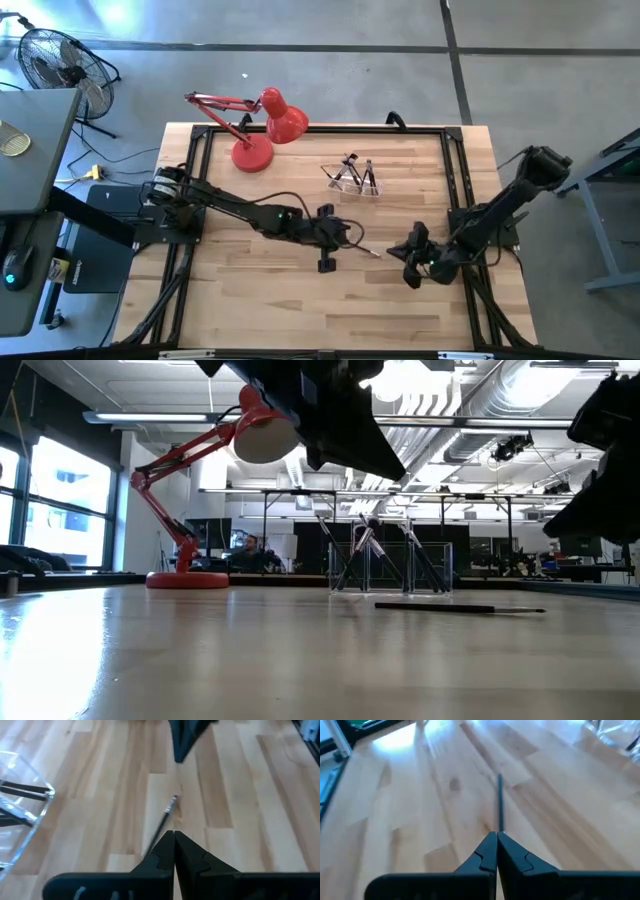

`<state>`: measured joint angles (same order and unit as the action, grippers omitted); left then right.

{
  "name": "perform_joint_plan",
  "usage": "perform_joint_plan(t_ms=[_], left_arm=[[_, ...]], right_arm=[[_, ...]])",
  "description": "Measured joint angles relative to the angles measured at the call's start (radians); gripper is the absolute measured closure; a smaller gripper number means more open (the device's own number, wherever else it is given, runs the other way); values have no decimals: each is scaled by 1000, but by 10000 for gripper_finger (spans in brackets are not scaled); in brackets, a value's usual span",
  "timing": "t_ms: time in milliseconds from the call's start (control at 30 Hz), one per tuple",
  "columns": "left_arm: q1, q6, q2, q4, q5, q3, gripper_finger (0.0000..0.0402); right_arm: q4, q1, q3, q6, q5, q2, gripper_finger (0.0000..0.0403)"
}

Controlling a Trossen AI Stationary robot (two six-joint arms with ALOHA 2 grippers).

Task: Put items in baskets/containers
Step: Put the eyeshadow brush into the transparent organizer

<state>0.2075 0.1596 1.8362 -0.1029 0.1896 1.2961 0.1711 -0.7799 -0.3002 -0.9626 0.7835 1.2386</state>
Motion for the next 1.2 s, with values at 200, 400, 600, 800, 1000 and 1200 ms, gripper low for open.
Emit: perform_joint_plan(t_ms=[200,400,600,800,1000,1200], left_arm=[[-36,2,0,26,-31,0,401],[-45,2,0,57,-42,0,402],[-44,2,0,56,-43,0,401],[-44,2,0,56,-41,0,401],[-44,2,0,56,-41,-1,402],[-44,2,0,56,-40,-1,401]], right_arm=[[50,55,7,98,-62,119,403],[160,106,6,188,-211,238,403],[245,108,6,254,-185,271,403],[238,144,6,275,-189,291,403],[256,198,6,316,-262,311,403],[260,205,5,317,-257,316,402]])
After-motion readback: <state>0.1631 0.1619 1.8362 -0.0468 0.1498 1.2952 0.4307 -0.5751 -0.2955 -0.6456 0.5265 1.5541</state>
